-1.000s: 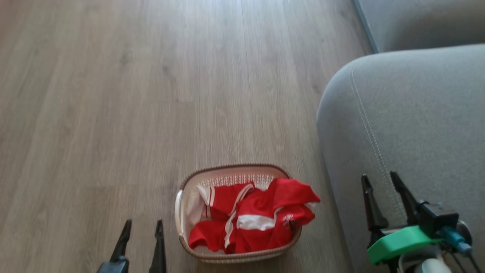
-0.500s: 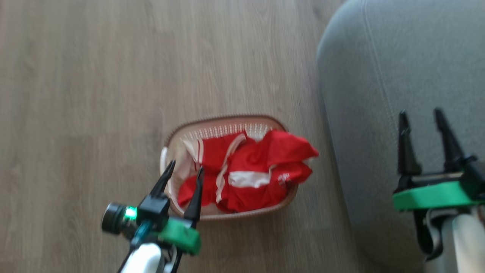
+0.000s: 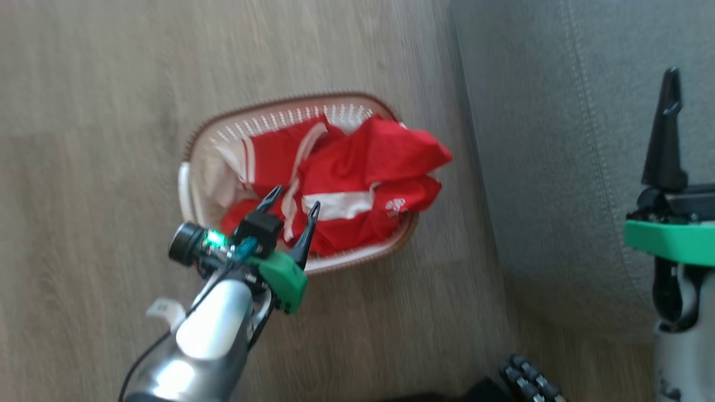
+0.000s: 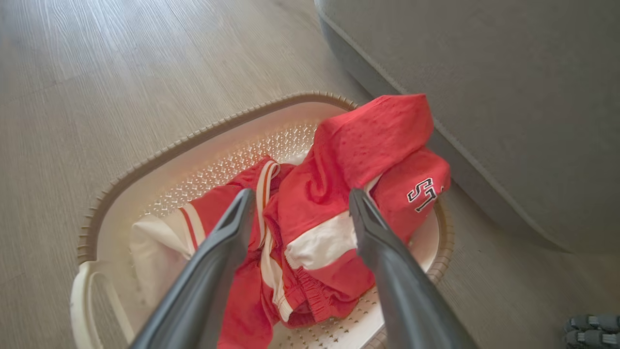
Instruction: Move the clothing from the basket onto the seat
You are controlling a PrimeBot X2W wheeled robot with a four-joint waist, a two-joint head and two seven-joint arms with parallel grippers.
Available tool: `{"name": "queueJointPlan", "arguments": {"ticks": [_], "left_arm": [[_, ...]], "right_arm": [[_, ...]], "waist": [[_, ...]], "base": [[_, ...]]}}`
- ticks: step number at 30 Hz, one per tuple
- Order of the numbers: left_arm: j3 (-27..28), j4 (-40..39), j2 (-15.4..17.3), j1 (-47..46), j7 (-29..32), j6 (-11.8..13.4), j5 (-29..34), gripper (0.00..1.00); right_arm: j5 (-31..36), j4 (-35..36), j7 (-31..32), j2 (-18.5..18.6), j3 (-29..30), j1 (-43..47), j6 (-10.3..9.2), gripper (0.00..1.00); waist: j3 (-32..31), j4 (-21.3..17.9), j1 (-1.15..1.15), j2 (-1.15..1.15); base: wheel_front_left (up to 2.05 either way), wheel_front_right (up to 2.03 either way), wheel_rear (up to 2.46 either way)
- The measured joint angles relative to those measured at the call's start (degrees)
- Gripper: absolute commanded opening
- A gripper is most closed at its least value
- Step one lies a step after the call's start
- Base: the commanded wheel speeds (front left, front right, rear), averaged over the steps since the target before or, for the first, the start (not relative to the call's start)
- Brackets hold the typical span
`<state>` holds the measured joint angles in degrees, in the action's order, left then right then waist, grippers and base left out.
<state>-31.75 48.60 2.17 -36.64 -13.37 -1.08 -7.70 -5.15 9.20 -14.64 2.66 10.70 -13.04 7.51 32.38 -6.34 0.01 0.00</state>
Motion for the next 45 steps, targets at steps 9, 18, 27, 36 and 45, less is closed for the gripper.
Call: {"name": "queueJointPlan", "arguments": {"ticks": [9, 18, 27, 36, 45], "left_arm": [[-6.46, 10.59, -0.02, -9.70, 2.36, -1.36, -0.93, 1.00], [-10.91, 15.78, 0.05, -16.94, 4.30, -2.01, -1.47, 1.00], [-13.99, 19.48, 0.10, -22.01, 6.22, -0.86, -1.94, 1.00], [-16.21, 23.16, 0.14, -24.69, 9.98, 2.63, -1.76, 1.00], [-17.56, 24.18, 0.13, -24.67, 12.46, 2.60, -2.94, 0.00]], "right_arm": [[-1.93, 4.30, -0.01, 0.00, -0.02, -4.23, 0.00, 1.00], [-3.69, 6.94, -0.08, 0.00, -1.53, -5.77, 0.00, 1.00], [-4.64, 8.05, -0.08, 0.00, -1.97, -6.50, 0.00, 1.00], [-5.48, 8.16, -0.08, 0.00, -2.58, -7.58, 0.00, 1.00], [-5.50, 8.03, -0.08, 0.00, -2.91, -7.75, 0.00, 1.00]], "waist": [[8.89, -2.93, 0.00, 0.00], [14.88, -5.78, 0.00, 0.00], [18.86, -8.00, 0.00, 0.00], [20.66, -8.86, 0.00, 0.00], [20.03, -9.18, 0.00, 0.00]], "base": [[0.00, 0.00, 0.00], [0.00, 0.00, 0.00], [0.00, 0.00, 0.00], [0.00, 0.00, 0.00], [0.00, 0.00, 0.00]]}}
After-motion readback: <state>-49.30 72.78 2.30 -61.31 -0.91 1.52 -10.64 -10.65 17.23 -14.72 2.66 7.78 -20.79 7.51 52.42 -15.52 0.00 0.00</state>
